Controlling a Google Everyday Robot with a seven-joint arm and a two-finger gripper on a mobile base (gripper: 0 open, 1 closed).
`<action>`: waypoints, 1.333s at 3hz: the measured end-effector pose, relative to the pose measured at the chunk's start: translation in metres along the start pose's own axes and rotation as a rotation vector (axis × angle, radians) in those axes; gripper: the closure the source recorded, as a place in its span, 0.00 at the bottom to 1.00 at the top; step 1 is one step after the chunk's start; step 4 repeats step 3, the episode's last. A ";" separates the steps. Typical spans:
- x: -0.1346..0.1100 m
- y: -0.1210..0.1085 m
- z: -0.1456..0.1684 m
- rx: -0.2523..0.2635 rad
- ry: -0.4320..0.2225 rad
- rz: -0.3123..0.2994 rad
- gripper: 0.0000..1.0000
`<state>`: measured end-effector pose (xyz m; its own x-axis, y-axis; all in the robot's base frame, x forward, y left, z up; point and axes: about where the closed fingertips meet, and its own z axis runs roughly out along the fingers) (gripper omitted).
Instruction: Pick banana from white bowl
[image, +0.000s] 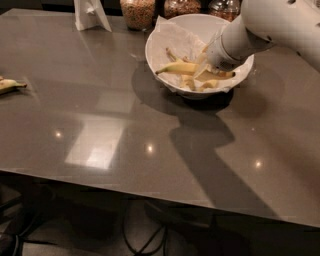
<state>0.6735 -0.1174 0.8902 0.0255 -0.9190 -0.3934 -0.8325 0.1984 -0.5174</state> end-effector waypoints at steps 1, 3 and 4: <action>-0.005 -0.008 -0.011 0.024 0.005 -0.012 1.00; -0.026 -0.035 -0.068 0.118 -0.066 -0.037 1.00; -0.026 -0.035 -0.068 0.118 -0.066 -0.037 1.00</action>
Offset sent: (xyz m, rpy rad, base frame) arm -0.0113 -0.0122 0.0889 0.0358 -0.1480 -0.0007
